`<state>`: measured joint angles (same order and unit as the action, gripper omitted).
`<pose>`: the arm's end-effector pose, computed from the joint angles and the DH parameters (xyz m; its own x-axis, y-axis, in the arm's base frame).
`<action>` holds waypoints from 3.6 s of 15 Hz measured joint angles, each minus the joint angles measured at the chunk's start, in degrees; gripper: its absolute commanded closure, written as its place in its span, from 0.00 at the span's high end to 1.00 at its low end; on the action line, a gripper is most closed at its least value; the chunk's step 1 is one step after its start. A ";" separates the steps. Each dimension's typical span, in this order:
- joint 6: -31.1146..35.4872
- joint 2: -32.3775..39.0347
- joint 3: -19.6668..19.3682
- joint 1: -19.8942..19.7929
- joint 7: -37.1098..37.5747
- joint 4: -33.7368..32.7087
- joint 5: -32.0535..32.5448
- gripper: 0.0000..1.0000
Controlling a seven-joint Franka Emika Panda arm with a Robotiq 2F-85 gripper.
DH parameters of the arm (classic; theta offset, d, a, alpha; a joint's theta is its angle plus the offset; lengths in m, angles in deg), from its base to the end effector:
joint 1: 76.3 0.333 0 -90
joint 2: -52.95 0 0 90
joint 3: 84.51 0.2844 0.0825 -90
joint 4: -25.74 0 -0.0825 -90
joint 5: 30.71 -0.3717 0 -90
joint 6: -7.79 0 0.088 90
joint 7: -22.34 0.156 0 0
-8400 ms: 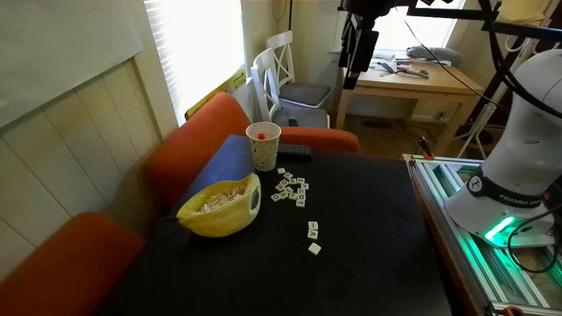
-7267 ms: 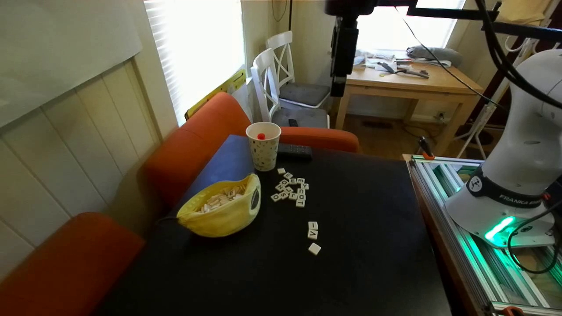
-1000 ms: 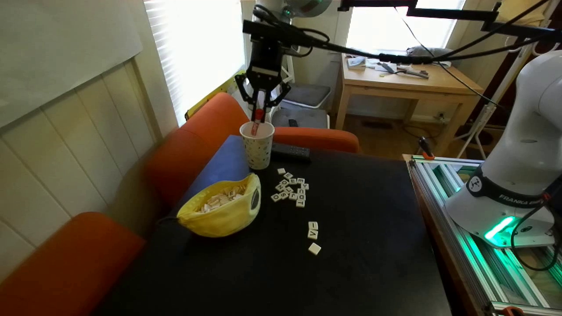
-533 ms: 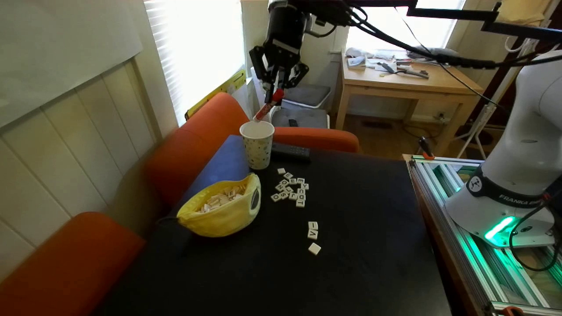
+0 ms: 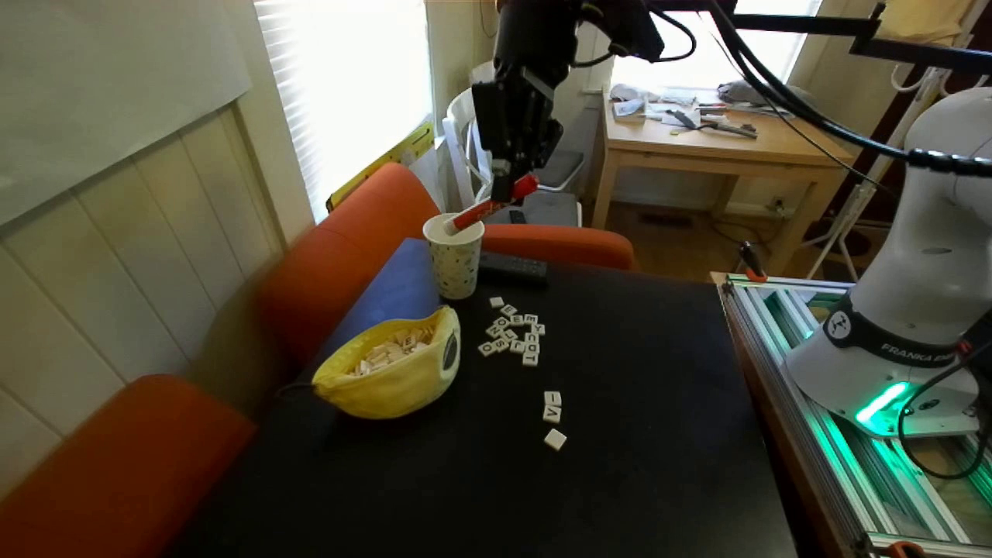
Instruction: Remove the marker from the cup
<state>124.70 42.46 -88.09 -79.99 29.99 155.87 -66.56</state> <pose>0.4864 -0.0034 0.3724 0.8559 -0.4797 -0.1933 -0.5070 -0.7044 -0.4968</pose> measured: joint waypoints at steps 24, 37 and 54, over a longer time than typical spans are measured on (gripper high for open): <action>22.83 1.12 -4.09 1.07 -41.80 20.25 -12.16 0.05; 28.46 2.76 -5.65 -0.11 -43.39 23.98 -12.91 0.05; 33.38 5.27 -5.36 0.71 -43.36 24.03 -13.25 0.87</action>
<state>158.09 47.73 -93.45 -79.28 -13.37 179.90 -79.81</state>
